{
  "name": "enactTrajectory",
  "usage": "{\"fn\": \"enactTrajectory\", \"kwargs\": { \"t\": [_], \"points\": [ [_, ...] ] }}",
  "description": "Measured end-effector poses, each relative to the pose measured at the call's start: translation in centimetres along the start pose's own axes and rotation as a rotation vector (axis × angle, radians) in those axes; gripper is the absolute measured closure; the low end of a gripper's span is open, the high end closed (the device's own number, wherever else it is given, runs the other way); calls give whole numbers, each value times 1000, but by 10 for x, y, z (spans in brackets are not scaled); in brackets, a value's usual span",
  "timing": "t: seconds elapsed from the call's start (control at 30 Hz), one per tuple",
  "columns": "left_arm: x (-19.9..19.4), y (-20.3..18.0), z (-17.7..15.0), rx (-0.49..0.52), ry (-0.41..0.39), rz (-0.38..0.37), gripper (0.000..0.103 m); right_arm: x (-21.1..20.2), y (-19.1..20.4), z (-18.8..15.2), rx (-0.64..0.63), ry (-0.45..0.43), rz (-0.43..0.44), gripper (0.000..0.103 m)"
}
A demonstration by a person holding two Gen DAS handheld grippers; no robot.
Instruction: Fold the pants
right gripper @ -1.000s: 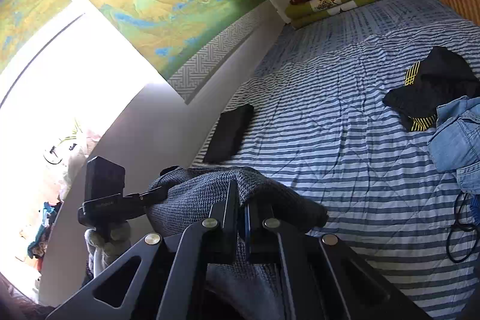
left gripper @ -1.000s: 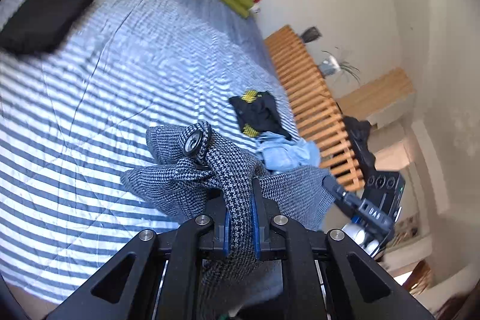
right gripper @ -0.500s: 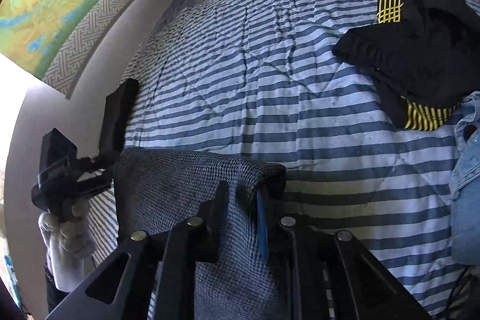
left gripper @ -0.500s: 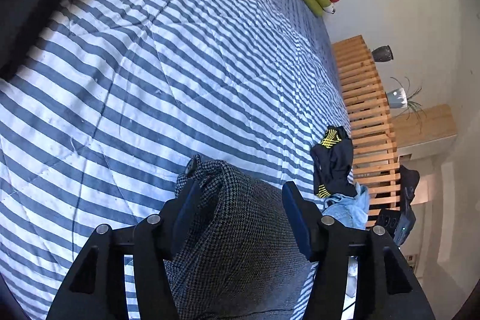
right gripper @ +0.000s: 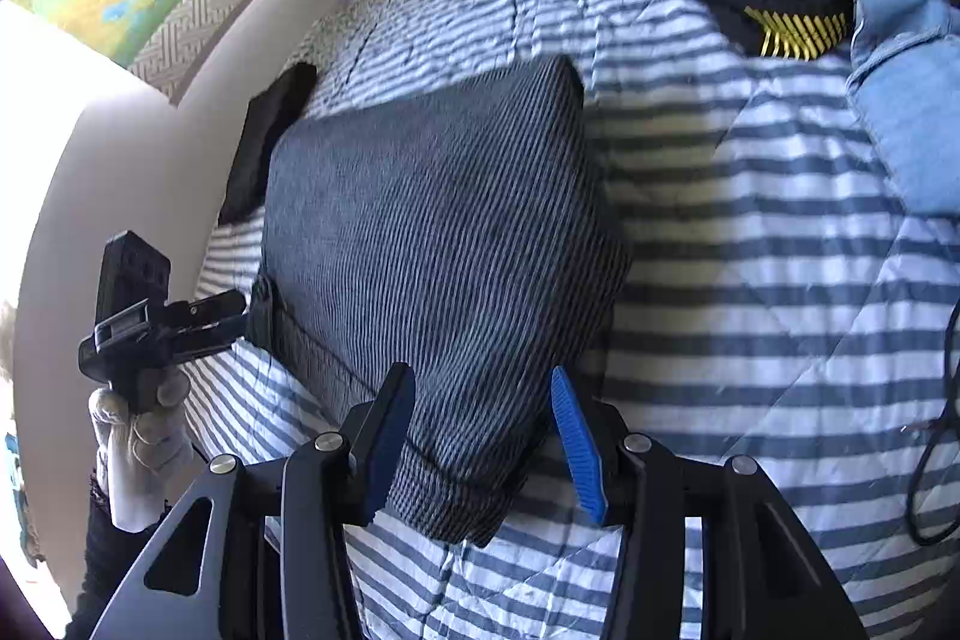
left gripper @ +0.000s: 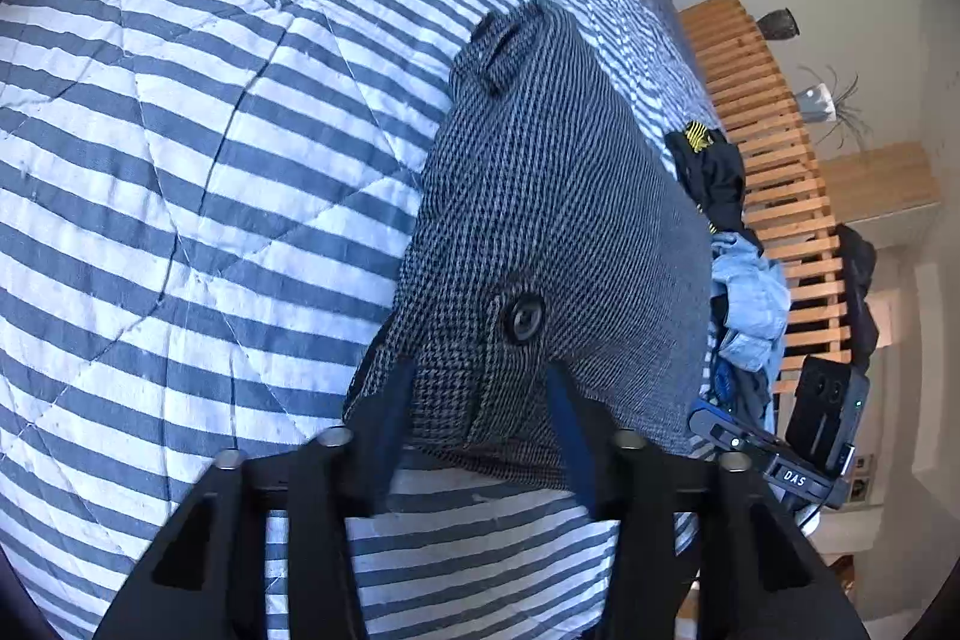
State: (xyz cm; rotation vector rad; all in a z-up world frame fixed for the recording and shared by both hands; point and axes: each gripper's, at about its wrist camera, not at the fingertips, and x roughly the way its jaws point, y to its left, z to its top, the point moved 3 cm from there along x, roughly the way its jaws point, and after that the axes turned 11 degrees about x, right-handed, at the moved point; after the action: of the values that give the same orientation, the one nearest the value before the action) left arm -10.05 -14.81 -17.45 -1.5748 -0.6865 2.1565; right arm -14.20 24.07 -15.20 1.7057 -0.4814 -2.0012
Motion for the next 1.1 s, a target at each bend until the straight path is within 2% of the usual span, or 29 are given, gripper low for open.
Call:
{"fn": "enactTrajectory", "kwargs": {
  "t": [0.03, 0.1, 0.2, 0.27, 0.33, 0.37, 0.4, 0.43, 0.47, 0.5, 0.67, 0.73, 0.8, 0.87, 0.9, 0.93, 0.97, 1.0, 1.03, 1.1],
  "points": [
    [-2, -3, -2, 10, -6, 7, 85, 6, 3, -2, -4, 6, -2, 62],
    [-14, -16, -3, 58, -38, 14, 88, 9, 12, -6, -2, 23, 11, 87],
    [-47, -30, 2, 93, -117, -9, 89, -13, 25, 0, 0, -37, 76, 97],
    [-61, -31, 3, 95, -152, 16, 87, -29, 29, 4, 8, -84, 109, 97],
    [-58, -28, 3, 102, -129, 102, 76, -32, 27, 5, 6, -93, 90, 97],
    [-54, -24, 1, 99, -103, 154, 64, -27, 24, 3, -10, -83, 24, 97],
    [-50, -20, -1, 98, -72, 184, 60, -22, 22, 0, -38, -74, -49, 96],
    [-51, -18, -3, 96, -67, 181, 58, -16, 19, -3, -68, -58, -124, 95],
    [-55, -19, -3, 96, -82, 158, 58, -14, 15, -6, -86, -43, -168, 90],
    [-61, -21, -2, 101, -110, 144, 58, -19, 11, -8, -81, -57, -173, 90],
    [-65, -61, 31, 191, -199, 134, 60, -55, 22, 23, -56, -216, -65, 90],
    [-53, -82, 50, 223, -220, 114, 60, -55, 38, 41, -69, -265, -36, 90],
    [-32, -96, 68, 259, -224, 113, 60, -45, 56, 58, -103, -319, -46, 90],
    [-3, -97, 82, 280, -194, 141, 61, -22, 69, 72, -123, -302, -40, 90],
    [14, -93, 88, 285, -178, 207, 61, -9, 72, 79, -124, -281, -38, 90],
    [32, -81, 91, 284, -157, 276, 70, 6, 71, 84, -124, -258, -56, 90],
    [51, -67, 92, 282, -133, 315, 82, 27, 64, 88, -121, -219, -99, 90],
    [61, -59, 91, 285, -156, 285, 82, 47, 54, 90, -110, -183, -129, 93],
    [59, -57, 89, 297, -213, 260, 82, 64, 43, 88, -100, -146, -159, 95],
    [52, -57, 92, 268, -211, 212, 82, 62, 40, 85, -135, -177, -140, 95]
  ]
}}
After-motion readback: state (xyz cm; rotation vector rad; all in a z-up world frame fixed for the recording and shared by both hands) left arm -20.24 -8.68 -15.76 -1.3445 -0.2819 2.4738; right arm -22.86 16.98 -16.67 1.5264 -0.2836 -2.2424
